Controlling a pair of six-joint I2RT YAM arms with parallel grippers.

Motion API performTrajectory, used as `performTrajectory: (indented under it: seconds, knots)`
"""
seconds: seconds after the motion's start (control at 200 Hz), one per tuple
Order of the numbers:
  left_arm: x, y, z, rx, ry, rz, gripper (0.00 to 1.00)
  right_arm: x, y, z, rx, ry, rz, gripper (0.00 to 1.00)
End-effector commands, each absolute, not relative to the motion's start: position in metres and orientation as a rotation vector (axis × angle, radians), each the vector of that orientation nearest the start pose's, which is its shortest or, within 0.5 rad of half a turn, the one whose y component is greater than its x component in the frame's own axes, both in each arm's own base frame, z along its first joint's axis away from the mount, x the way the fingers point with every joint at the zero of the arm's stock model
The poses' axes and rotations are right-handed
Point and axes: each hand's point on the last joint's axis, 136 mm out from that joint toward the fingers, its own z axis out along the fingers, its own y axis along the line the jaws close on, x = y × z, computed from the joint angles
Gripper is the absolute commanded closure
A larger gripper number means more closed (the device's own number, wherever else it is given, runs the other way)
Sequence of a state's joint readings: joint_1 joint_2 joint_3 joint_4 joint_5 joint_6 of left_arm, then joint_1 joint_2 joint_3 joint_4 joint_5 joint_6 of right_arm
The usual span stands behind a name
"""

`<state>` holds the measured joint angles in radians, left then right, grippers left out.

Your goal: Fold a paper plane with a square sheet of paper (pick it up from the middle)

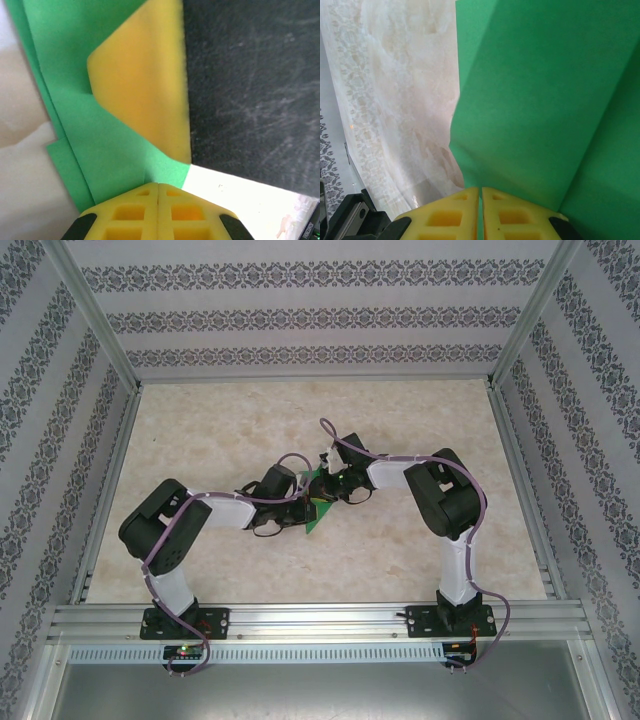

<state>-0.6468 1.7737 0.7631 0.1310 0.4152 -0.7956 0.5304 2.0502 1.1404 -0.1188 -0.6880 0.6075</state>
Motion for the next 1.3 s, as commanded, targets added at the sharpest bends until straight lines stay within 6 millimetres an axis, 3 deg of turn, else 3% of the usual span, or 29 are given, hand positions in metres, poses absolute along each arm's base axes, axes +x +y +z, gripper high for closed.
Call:
performTrajectory:
  seconds: [0.0,0.11,0.3,0.44,0.569,0.689,0.909,1.024,1.294]
  knots:
    - [0.241,-0.275,-0.019,-0.040,2.863,-0.919,0.95,0.313,0.297,-0.037,-0.093,2.938,1.036,0.89]
    - [0.232,-0.257,-0.033,-0.105,2.924,-0.789,0.99,0.319,0.297,-0.031,-0.090,2.914,1.034,0.88]
    - [0.215,-0.253,-0.039,-0.146,2.933,-0.809,1.00,0.330,0.301,-0.016,-0.099,2.873,1.059,0.88]
    - [0.214,-0.250,-0.042,-0.140,2.939,-0.782,1.00,0.353,0.294,0.013,-0.114,2.802,1.121,0.87]
    - [0.216,-0.252,-0.041,-0.123,2.931,-0.792,1.00,0.359,0.286,0.049,-0.096,2.673,1.222,0.85]
    - [0.218,-0.255,-0.041,-0.109,2.931,-0.801,1.00,0.357,0.279,0.057,-0.100,2.649,1.229,0.86]
    - [0.221,-0.260,-0.040,-0.083,2.936,-0.808,1.00,0.331,0.309,0.054,-0.190,2.641,1.313,0.88]
    - [0.222,-0.262,-0.039,-0.075,2.936,-0.815,1.00,0.325,0.317,0.041,-0.175,2.679,1.302,0.88]
    - [0.214,-0.255,-0.045,-0.046,2.979,-0.767,1.00,0.346,0.316,0.014,-0.112,2.707,1.265,0.89]
